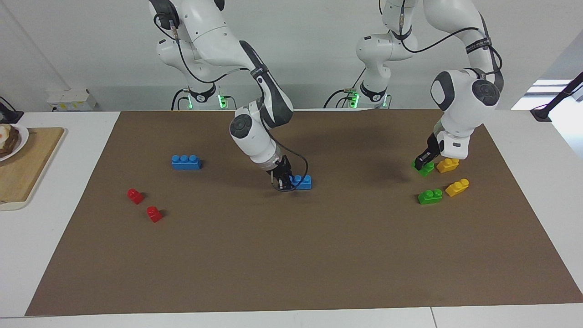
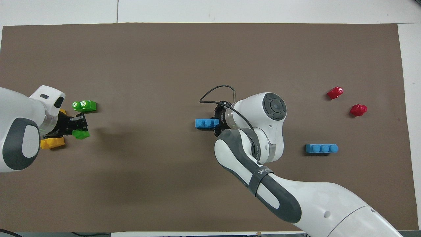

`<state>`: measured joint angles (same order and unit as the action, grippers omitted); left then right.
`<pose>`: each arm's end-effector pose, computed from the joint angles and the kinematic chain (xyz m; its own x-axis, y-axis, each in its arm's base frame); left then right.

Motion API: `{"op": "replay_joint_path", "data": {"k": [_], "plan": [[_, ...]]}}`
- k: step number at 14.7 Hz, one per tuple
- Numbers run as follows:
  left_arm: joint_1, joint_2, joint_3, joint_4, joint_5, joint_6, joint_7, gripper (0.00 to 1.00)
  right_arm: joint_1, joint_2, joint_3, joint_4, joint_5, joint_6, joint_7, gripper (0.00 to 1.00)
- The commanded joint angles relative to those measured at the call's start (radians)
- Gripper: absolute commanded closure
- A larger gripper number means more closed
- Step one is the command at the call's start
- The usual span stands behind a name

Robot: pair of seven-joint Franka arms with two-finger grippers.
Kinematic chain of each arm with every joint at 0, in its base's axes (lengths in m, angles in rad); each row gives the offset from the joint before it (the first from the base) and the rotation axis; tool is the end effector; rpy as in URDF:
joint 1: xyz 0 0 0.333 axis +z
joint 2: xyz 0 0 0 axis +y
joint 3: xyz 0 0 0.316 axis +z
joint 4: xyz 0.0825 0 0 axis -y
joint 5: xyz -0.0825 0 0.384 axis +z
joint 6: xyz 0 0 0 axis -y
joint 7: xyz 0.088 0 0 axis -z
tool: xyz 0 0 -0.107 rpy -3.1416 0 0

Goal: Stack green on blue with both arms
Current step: 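Lift the green brick with the left gripper toward the blue brick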

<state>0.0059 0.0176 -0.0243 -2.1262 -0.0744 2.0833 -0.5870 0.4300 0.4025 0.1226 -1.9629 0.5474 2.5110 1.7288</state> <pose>0.5367 -0.0136 0.3966 0.8187 0.5677 -0.0861 0.5710 -0.8207 0.0182 0.5399 0.3237 0.2829 -0.0433 -0.9119 -0.4081 -0.9991 0.0386 0.0198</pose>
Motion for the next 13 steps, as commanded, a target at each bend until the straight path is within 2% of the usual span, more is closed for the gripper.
{"op": "replay_joint_path", "data": {"k": [1, 5, 8, 11, 13], "plan": [[-0.068, 0.021, 0.006, 0.043, -0.045, -0.049, -0.213, 1.00, -0.004, 0.001, 0.002, -0.030, 0.006, 0.045, 0.015, 1.00], [-0.161, 0.042, 0.003, 0.103, -0.057, -0.040, -0.604, 1.00, -0.005, 0.001, 0.002, -0.031, 0.006, 0.048, 0.015, 1.00], [-0.266, 0.061, 0.001, 0.149, -0.084, -0.037, -0.941, 1.00, -0.004, 0.001, 0.002, -0.031, 0.005, 0.048, 0.015, 1.00], [-0.363, 0.085, 0.003, 0.192, -0.070, -0.002, -1.228, 1.00, -0.004, 0.001, 0.002, -0.031, 0.005, 0.058, 0.014, 1.00], [-0.383, 0.110, 0.000, 0.248, -0.014, -0.002, -1.446, 1.00, -0.004, 0.001, 0.002, -0.036, 0.005, 0.060, 0.014, 1.00]]}}
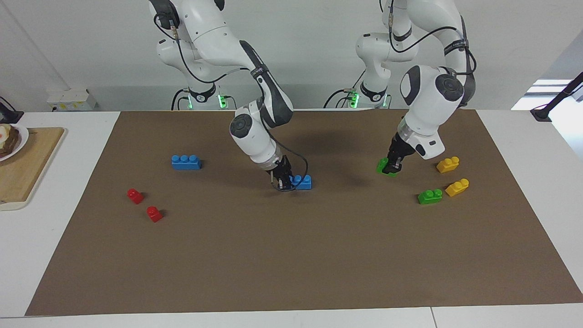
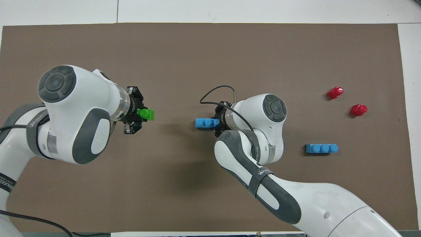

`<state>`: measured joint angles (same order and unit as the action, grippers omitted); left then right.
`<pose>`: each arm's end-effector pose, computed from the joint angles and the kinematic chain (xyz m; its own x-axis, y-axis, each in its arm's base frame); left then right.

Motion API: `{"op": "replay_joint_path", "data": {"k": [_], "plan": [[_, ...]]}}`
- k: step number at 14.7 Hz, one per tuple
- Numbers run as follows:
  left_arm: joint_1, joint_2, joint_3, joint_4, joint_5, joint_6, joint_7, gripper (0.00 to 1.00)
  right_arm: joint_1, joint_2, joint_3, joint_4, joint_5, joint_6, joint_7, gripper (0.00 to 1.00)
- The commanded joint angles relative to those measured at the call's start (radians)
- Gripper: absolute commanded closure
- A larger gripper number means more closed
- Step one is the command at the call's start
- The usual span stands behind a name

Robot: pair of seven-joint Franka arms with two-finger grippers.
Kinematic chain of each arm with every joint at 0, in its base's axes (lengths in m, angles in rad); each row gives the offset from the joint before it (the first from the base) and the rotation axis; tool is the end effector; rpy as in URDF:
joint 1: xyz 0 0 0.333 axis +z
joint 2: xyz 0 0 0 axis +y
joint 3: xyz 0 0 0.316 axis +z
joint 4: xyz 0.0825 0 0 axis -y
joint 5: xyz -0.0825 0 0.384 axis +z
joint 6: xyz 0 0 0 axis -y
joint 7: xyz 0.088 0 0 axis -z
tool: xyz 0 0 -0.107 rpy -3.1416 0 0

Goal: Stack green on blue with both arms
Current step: 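Lift the green brick with the left gripper toward the blue brick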

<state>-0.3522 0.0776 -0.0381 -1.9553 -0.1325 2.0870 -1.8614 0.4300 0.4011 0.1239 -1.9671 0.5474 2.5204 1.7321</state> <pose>0.5351 -0.2268 0.4427 0.0377 0.9907 -0.1304 0.9993 -0.0363 0.0132 0.5394 0.3236 0.2828 -0.0464 -0.9117 -0.4082 -0.9989 0.0440 0.0152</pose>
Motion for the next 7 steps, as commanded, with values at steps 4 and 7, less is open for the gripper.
{"op": "replay_joint_path", "data": {"k": [4, 7], "plan": [[-0.116, 0.157, 0.012, 0.238, 0.082, -0.119, -0.295, 1.00, -0.005, 0.004, 0.000, -0.032, 0.005, 0.052, 0.010, 1.00], [-0.203, 0.289, 0.015, 0.387, 0.085, -0.181, -0.372, 1.00, -0.005, 0.004, 0.000, -0.032, 0.005, 0.054, 0.009, 1.00]]}}
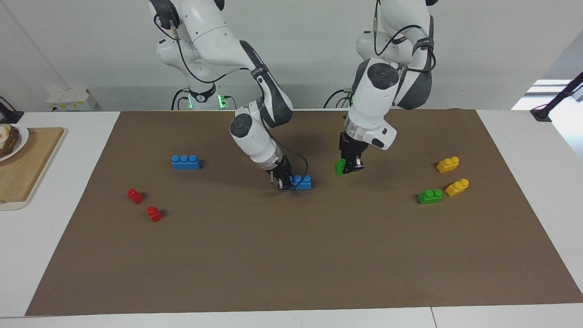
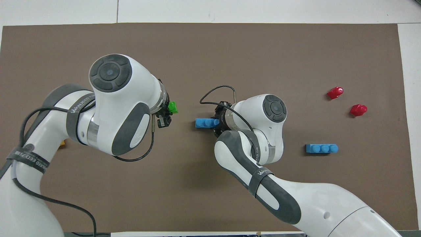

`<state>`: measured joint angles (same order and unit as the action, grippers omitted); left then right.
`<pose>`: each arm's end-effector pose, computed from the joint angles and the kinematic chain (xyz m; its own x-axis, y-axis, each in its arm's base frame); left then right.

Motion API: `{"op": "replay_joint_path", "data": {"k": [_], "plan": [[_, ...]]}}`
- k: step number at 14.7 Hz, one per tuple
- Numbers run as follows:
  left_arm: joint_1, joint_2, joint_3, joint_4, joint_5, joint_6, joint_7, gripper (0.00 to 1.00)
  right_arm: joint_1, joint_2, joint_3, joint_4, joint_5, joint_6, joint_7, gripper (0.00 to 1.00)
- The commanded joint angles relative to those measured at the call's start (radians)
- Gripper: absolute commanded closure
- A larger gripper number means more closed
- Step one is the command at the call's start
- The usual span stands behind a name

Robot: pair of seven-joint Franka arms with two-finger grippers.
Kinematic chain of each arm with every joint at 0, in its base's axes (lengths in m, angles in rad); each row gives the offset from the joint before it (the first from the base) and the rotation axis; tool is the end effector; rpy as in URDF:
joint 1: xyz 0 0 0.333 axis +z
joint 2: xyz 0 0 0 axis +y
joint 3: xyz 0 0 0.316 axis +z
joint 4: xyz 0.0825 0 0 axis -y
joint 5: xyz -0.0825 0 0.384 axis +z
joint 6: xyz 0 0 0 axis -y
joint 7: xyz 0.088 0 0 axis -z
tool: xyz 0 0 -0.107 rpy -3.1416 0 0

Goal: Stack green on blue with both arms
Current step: 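Lift the green brick with the left gripper toward the blue brick, then lower the green brick onto the blue brick held by the right gripper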

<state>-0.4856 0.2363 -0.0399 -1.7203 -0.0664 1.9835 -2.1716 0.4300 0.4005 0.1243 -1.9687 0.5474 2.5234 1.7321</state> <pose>0.5454 -0.3190 0.4485 -0.1026 0.9920 -0.0731 0.9947 0.1015 -0.0186 0.5392 0.3235 0.2827 -0.0463 -0.9117 -0.4082 -0.9989 0.0448 0.0133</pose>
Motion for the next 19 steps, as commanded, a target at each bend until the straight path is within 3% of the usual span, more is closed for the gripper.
{"op": "replay_joint_path", "data": {"k": [1, 7, 11, 19], "plan": [[-0.091, 0.159, 0.017, 0.174, 0.022, -0.084, -0.095, 1.00, -0.007, 0.004, 0.000, -0.032, 0.005, 0.054, 0.010, 1.00], [-0.136, 0.170, 0.014, 0.139, 0.025, -0.012, -0.178, 1.00, -0.008, 0.006, 0.000, -0.032, 0.005, 0.061, 0.009, 1.00], [-0.176, 0.169, 0.015, 0.059, 0.020, 0.087, -0.267, 1.00, -0.008, 0.008, 0.000, -0.032, 0.005, 0.064, 0.009, 1.00], [-0.177, 0.153, 0.015, -0.002, 0.031, 0.093, -0.269, 1.00, -0.010, 0.008, 0.000, -0.032, 0.005, 0.064, 0.010, 1.00]]}}
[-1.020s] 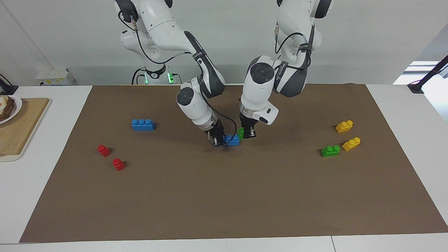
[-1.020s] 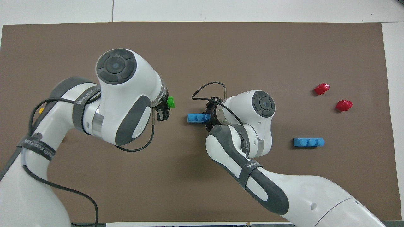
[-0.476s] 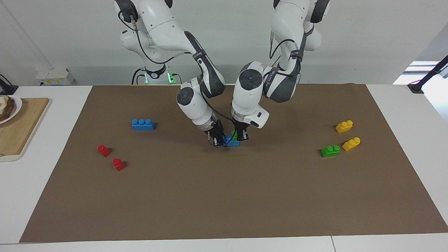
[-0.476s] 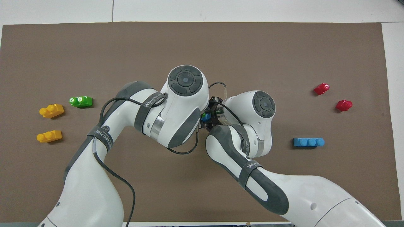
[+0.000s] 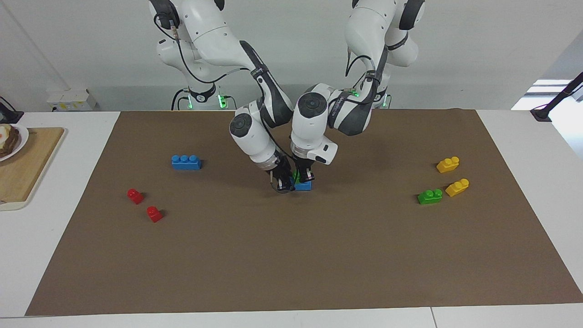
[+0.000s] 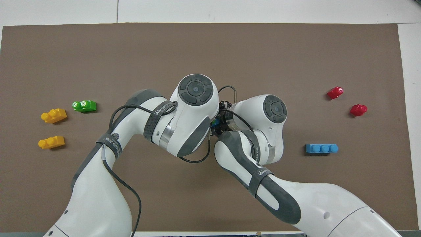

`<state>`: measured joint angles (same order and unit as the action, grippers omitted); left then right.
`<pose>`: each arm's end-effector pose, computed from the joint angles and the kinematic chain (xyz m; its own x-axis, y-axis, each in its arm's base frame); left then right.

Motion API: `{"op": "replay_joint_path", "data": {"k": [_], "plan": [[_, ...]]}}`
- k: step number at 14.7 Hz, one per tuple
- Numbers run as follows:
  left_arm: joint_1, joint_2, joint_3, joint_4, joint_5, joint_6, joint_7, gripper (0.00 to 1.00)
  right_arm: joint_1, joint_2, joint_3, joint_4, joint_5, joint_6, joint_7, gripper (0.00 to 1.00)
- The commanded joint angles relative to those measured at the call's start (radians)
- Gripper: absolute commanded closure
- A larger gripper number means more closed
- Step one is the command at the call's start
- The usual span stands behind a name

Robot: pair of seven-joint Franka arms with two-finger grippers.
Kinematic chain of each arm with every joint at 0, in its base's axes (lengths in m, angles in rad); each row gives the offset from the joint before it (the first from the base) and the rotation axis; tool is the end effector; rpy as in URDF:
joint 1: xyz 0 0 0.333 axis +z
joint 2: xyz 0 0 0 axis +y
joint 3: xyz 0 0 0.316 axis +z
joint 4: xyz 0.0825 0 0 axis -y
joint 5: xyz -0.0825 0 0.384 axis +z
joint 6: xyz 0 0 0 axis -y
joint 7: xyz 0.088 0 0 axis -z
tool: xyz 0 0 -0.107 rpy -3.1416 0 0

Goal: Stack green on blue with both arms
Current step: 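Lower the green brick onto the blue brick held by the right gripper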

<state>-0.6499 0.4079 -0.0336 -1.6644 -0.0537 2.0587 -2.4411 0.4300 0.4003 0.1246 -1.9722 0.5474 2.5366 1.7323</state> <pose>0.5145 -0.4198 0.3701 -0.2140 0.9764 -0.0280 0.9756 0.2122 -0.0554 0.5395 0.3228 0.2825 -0.0473 -0.9115 -0.4086 -0.9987 0.0499 0.0043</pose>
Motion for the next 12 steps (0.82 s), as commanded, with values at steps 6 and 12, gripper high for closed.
{"op": "replay_joint_path", "data": {"k": [6, 12], "plan": [[-0.042, -0.049, 0.009, -0.152, 0.031, 0.093, 0.099, 1.00, -0.014, 0.008, 0.001, -0.028, 0.005, 0.051, 0.010, 1.00], [-0.039, -0.057, 0.008, -0.178, 0.029, 0.104, 0.195, 1.00, -0.014, 0.008, 0.001, -0.034, 0.005, 0.068, 0.009, 1.00]]}}
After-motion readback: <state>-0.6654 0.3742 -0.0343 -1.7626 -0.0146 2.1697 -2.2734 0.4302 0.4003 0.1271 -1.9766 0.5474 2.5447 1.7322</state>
